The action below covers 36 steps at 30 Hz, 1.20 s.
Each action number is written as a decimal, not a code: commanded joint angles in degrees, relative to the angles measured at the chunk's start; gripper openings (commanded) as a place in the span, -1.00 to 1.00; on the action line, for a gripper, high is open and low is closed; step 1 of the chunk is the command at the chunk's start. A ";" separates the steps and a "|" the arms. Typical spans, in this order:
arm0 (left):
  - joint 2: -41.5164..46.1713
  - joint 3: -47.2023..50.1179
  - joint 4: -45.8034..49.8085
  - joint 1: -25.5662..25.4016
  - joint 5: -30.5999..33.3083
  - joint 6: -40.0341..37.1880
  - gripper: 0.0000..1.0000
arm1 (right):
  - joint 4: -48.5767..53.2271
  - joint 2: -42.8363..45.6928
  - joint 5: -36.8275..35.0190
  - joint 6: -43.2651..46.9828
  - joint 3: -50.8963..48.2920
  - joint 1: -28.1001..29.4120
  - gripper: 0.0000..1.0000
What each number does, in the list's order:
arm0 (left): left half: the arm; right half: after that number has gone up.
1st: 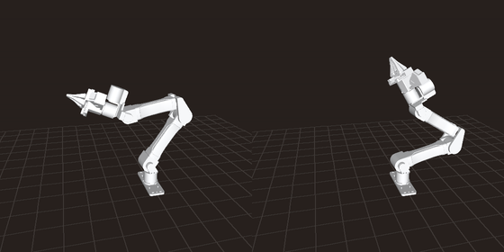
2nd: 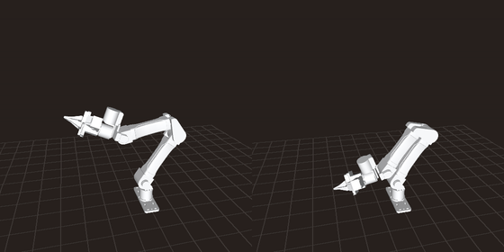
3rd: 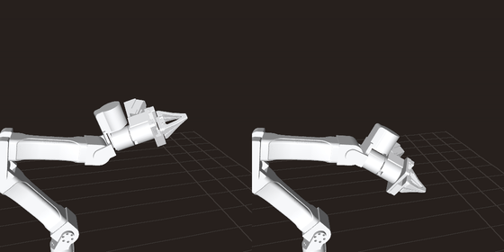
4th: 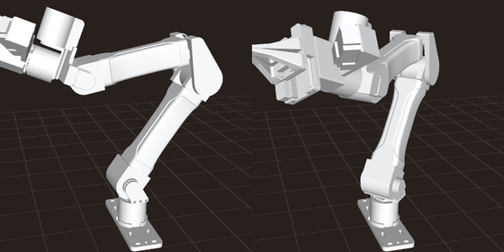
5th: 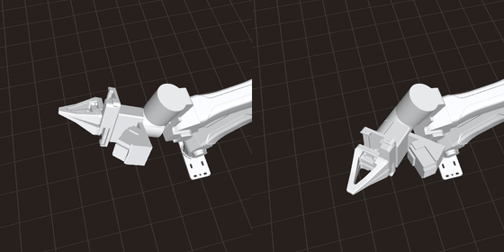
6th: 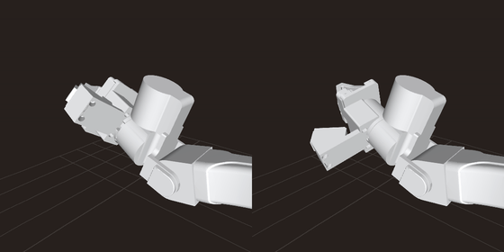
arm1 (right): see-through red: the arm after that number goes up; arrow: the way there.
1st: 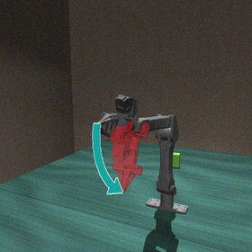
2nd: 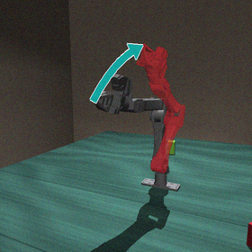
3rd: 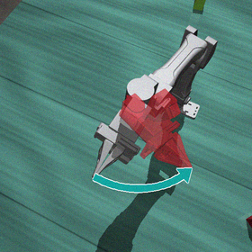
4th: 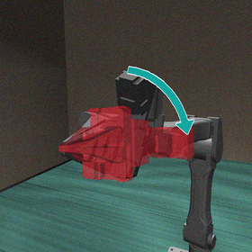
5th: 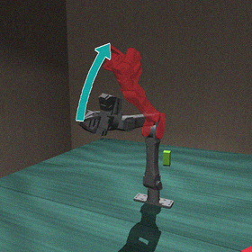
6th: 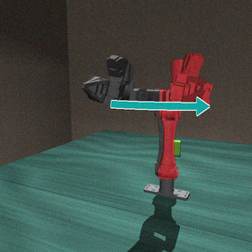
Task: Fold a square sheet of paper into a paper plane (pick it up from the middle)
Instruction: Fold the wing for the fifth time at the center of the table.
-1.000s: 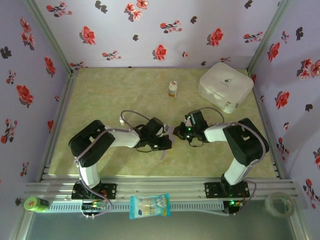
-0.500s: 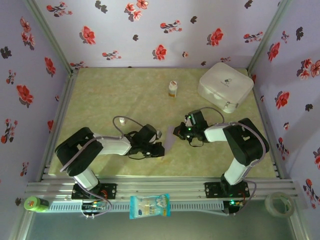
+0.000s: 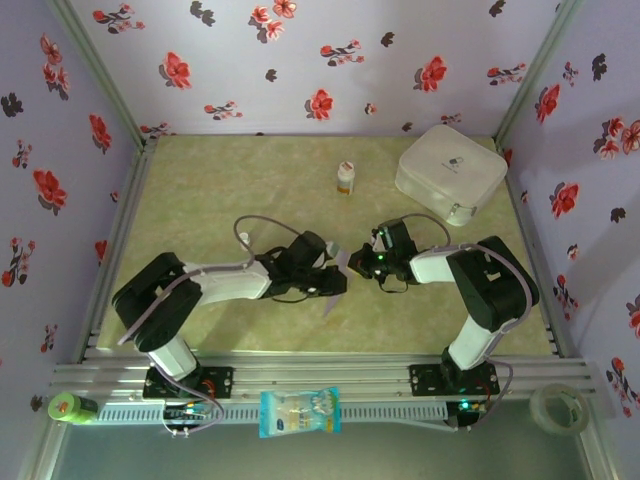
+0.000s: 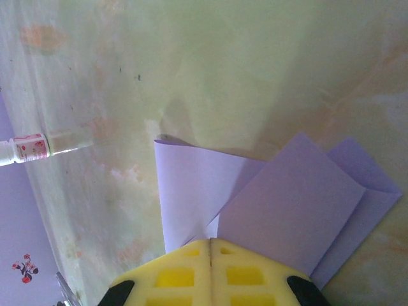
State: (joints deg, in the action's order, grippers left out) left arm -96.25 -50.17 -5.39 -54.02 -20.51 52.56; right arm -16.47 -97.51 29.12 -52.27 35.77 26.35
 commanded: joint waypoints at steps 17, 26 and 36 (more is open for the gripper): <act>-7.99 -1.44 3.91 -0.34 -2.60 -0.72 -0.78 | 7.75 -0.94 -5.78 1.29 -2.02 -0.95 -1.00; -0.96 12.60 2.31 -1.35 -1.98 2.21 -0.81 | 9.43 -0.92 -6.33 2.41 -1.58 -1.11 -1.00; 8.72 19.08 5.06 -2.30 -0.58 1.75 -0.84 | 10.73 -0.53 -6.32 3.52 -0.89 -1.12 -1.00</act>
State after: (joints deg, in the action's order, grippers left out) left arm -89.32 -32.47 -7.62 -55.55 -21.52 54.72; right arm -14.20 -96.75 29.10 -51.00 35.86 26.35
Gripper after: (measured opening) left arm 0.084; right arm 0.046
